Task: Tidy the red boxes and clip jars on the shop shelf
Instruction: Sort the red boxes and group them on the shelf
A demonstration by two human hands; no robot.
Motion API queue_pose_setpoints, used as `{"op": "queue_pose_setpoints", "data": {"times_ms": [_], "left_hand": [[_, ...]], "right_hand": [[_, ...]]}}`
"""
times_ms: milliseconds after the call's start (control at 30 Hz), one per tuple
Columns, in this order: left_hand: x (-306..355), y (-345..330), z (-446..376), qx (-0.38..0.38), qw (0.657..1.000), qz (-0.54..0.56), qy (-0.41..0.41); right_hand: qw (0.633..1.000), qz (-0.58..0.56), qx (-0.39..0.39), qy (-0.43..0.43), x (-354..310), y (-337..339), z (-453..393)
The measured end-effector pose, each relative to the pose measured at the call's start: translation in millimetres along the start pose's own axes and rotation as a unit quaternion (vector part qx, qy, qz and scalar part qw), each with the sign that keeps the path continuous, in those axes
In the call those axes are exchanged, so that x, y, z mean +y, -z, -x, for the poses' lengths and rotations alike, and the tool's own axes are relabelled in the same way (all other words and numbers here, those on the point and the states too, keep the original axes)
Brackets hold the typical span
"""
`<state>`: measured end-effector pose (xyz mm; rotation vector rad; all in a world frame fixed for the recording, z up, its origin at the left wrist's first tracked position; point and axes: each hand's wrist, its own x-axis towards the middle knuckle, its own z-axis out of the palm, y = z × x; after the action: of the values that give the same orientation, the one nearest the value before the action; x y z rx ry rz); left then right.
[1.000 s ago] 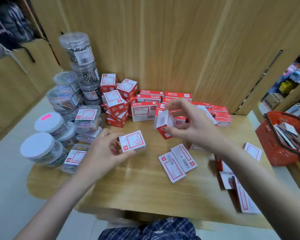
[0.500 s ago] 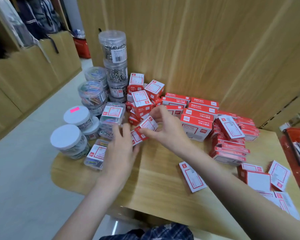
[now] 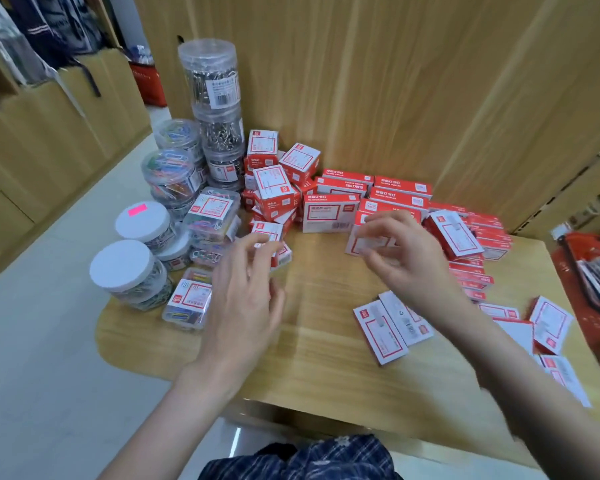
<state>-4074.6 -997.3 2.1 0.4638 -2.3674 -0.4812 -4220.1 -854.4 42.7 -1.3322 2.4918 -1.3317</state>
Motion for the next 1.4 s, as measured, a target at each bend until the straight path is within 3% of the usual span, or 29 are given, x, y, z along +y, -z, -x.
{"op": "queue_pose_setpoints", "data": {"times_ms": [133, 333, 433, 567, 633, 733, 967, 1200, 1300, 1333, 1400], "left_hand": [[24.6, -20.1, 6.4, -0.112, 0.989, 0.052, -0.083], [47.5, -56.4, -3.5, -0.35, 0.895, 0.089, -0.263], [54.4, -62.8, -17.4, -0.453, 0.845, 0.056, -0.279], [64.3, -64.0, -37.7, -0.505, 0.818, 0.036, -0.273], [72.4, -65.5, -45.2, -0.501, 0.823, 0.024, -0.268], [86.3, -69.4, -48.2, -0.407, 0.868, 0.055, -0.28], [120.7, -88.2, -38.1, -0.3, 0.888, 0.145, -0.316], [149.6, -119.1, -16.6, -0.274, 0.908, 0.094, -0.304], [155.7, -125.1, -14.3, -0.267, 0.909, 0.068, -0.312], [156.6, -126.2, -14.0, -0.264, 0.91, 0.057, -0.315], [157.9, -128.7, -13.3, -0.255, 0.912, 0.043, -0.319]], "right_hand": [[0.999, 0.018, 0.017, -0.04, 16.1, 53.5, 41.1], [0.984, 0.138, 0.045, -0.105, 37.7, 94.8, 92.5], [0.963, 0.221, 0.069, -0.139, 43.7, 114.2, 111.1], [0.949, 0.229, 0.02, -0.217, 53.8, 139.0, 122.7], [0.946, 0.186, -0.017, -0.265, 62.1, 140.9, 125.9], [0.946, 0.124, 0.001, -0.3, 73.3, 135.1, 124.1], [0.926, 0.205, -0.039, -0.315, 99.9, 140.3, 110.9], [0.961, 0.068, 0.086, -0.253, 112.7, 141.5, 115.4], [0.947, -0.1, 0.136, -0.273, 107.3, 156.6, 112.1], [0.939, -0.14, 0.125, -0.29, 103.6, 164.7, 112.0], [0.938, -0.132, 0.012, -0.319, 96.1, 180.7, 114.6]]}}
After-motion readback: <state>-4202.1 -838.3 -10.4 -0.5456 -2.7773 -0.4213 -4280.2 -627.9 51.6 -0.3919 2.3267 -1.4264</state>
